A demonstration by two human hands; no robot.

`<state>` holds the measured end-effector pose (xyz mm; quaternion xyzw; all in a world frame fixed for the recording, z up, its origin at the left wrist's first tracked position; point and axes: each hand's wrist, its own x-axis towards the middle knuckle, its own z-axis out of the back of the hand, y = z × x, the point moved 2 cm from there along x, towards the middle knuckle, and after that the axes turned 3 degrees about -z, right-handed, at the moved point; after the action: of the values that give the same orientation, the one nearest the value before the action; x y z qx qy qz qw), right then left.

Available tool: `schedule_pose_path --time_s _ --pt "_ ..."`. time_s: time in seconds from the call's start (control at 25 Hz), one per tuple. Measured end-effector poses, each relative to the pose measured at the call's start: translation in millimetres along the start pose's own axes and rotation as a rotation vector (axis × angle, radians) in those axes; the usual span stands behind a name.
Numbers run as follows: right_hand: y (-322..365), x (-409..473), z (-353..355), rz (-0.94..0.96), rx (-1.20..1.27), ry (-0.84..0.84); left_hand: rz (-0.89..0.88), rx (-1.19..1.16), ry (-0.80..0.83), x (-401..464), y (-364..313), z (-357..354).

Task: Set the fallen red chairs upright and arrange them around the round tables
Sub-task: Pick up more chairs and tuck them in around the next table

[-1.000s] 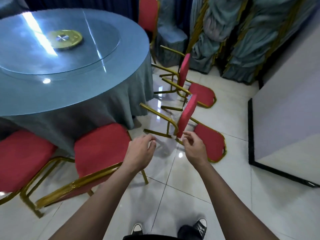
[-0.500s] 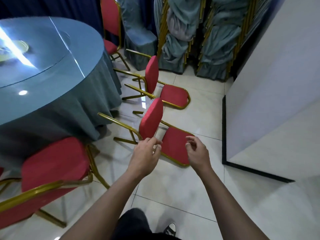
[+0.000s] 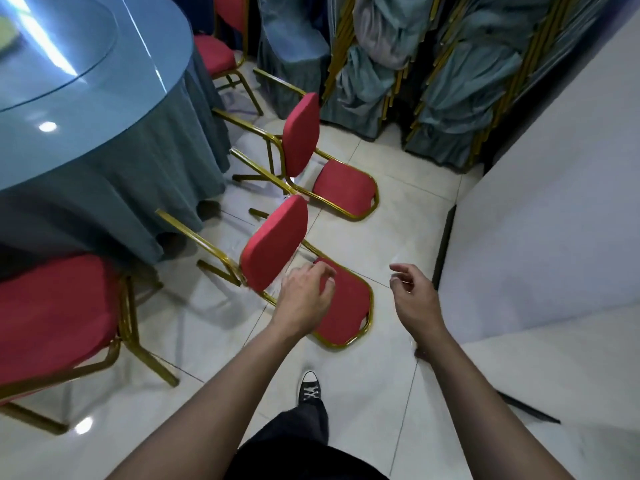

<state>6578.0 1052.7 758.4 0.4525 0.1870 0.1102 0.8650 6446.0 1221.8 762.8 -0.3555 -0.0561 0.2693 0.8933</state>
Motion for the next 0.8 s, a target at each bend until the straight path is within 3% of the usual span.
schedule_pose_path --time_s 0.32,0.68,0.8 --pt "-21 116 26 0.027 -0.098 0.127 0.106 -0.021 -0.073 74 -33 -49" --pt "-70 238 16 0.107 -0.301 0.578 0.546 -0.086 -0.285 96 -45 -145" --pt "-106 280 8 0.119 -0.352 0.64 0.663 -0.156 -0.32 99 -42 -197"
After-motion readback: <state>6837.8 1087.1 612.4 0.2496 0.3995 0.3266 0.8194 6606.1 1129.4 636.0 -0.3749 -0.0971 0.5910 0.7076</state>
